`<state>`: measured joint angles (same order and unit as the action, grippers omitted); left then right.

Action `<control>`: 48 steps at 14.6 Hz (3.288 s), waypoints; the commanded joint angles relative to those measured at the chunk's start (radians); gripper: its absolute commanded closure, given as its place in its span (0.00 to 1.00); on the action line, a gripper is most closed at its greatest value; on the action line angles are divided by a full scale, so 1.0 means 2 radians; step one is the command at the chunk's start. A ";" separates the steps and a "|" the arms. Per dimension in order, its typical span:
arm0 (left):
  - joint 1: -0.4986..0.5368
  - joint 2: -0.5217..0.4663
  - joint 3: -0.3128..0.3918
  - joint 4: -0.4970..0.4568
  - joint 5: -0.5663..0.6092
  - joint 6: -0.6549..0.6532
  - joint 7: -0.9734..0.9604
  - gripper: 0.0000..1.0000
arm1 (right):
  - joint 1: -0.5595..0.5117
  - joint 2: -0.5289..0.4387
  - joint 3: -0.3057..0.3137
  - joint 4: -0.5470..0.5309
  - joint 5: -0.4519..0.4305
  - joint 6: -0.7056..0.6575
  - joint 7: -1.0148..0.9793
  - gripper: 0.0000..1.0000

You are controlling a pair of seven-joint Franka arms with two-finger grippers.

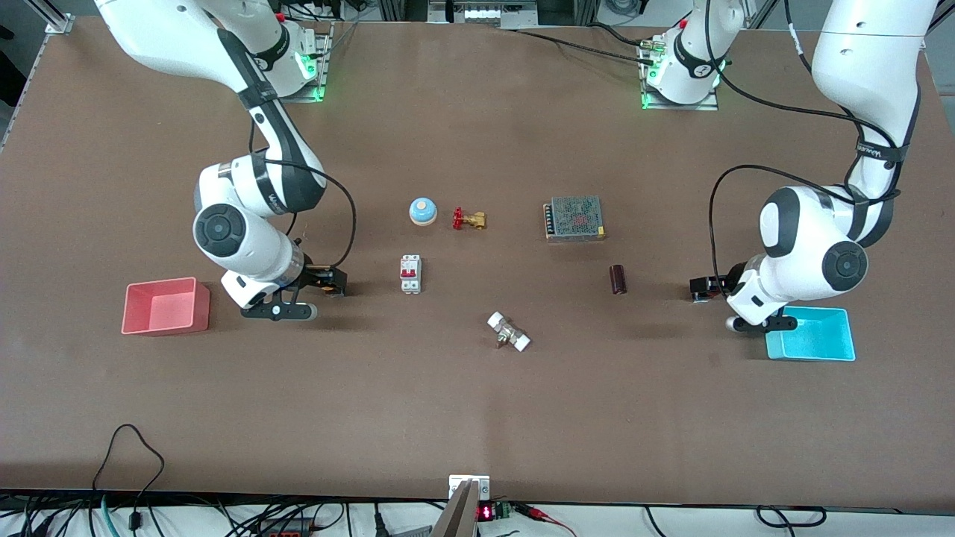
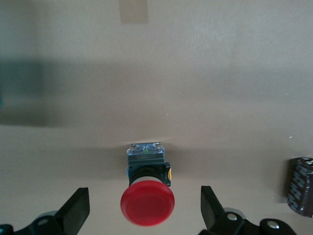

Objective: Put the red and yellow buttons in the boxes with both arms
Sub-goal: 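Lower both grippers and close them on the yellow and red buttons, then lift the yellow button with the right gripper while the left gripper lifts red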

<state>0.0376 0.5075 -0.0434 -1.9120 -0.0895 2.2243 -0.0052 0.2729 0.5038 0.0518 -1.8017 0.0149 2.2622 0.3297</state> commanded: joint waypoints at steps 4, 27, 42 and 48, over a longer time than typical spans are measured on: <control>-0.002 -0.003 0.001 -0.004 0.006 0.009 0.001 0.00 | -0.006 0.008 0.001 -0.031 -0.020 0.052 0.009 0.00; -0.003 -0.012 0.004 -0.007 0.008 0.018 0.004 0.82 | -0.008 0.032 0.012 -0.041 -0.035 0.073 0.007 0.45; 0.082 0.048 0.031 0.238 0.026 -0.228 0.073 0.84 | -0.148 -0.078 -0.013 0.012 -0.027 -0.092 -0.203 0.80; 0.085 0.116 0.031 0.337 0.045 -0.244 0.095 0.85 | -0.158 -0.048 -0.098 0.023 0.025 -0.080 -0.310 0.80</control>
<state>0.2021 0.6833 0.0225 -1.3291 -0.0353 1.7675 0.1441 -0.0549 0.3635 -0.1237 -1.7710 0.0296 2.0847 -0.2667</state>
